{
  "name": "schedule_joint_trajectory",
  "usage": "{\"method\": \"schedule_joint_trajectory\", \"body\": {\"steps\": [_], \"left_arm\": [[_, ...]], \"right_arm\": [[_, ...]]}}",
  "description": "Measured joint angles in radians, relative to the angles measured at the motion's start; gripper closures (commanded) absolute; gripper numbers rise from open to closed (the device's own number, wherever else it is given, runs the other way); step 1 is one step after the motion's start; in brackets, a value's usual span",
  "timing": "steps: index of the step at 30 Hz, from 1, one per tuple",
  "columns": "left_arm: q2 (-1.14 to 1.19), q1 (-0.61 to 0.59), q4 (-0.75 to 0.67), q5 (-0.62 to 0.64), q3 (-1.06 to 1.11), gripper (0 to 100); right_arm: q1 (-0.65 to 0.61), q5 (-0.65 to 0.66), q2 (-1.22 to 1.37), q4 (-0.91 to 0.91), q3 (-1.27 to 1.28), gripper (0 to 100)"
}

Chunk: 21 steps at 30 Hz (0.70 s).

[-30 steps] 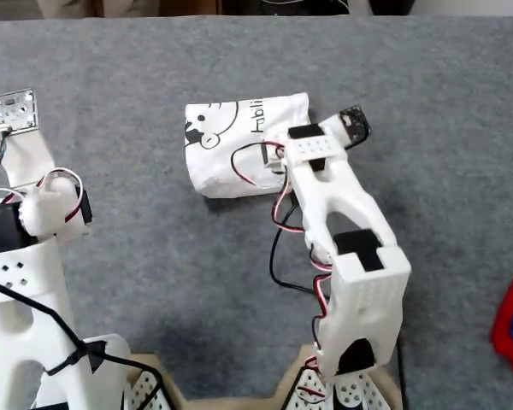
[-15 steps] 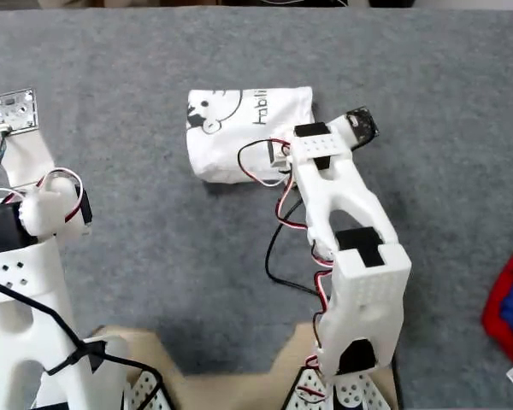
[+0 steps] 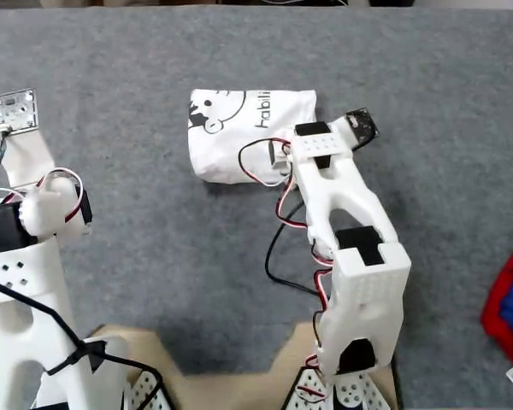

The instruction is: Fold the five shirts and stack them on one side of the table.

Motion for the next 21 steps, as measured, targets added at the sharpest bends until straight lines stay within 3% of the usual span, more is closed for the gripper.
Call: {"method": "schedule_joint_trajectory", "body": {"steps": [12,21], "left_arm": [[0.000,0.000,0.000,0.000,0.000,98],[0.000,0.000,0.000,0.000,0.000,98]], "right_arm": [[0.048,0.098,-0.011,0.034,-0.006,99.3],[0.100,0.133,-0.193,0.037,-0.003,99.4]]}}
